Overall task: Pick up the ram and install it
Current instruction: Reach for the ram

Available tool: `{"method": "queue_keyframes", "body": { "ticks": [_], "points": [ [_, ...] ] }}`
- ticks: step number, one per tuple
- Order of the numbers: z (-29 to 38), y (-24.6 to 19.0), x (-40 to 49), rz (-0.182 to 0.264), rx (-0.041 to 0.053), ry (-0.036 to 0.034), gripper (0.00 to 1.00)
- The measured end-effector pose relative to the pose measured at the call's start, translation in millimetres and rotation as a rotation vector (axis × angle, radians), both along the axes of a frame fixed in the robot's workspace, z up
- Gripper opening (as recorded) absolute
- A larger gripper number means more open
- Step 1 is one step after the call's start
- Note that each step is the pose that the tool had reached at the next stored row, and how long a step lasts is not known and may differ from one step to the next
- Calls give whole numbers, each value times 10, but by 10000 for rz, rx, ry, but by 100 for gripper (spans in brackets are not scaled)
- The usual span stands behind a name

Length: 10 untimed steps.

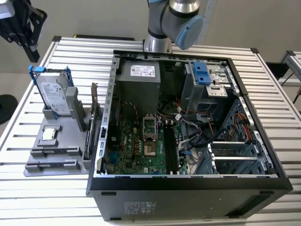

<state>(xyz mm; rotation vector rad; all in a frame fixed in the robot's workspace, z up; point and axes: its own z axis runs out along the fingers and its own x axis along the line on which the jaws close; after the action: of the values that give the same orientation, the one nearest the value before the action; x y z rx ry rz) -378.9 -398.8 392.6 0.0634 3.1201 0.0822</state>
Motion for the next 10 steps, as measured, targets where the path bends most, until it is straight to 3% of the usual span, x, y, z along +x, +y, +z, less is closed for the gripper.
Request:
{"method": "queue_keyframes", "body": {
  "ticks": [10],
  "points": [
    [0,0,-82,346,5,-1,0]
  ]
}}
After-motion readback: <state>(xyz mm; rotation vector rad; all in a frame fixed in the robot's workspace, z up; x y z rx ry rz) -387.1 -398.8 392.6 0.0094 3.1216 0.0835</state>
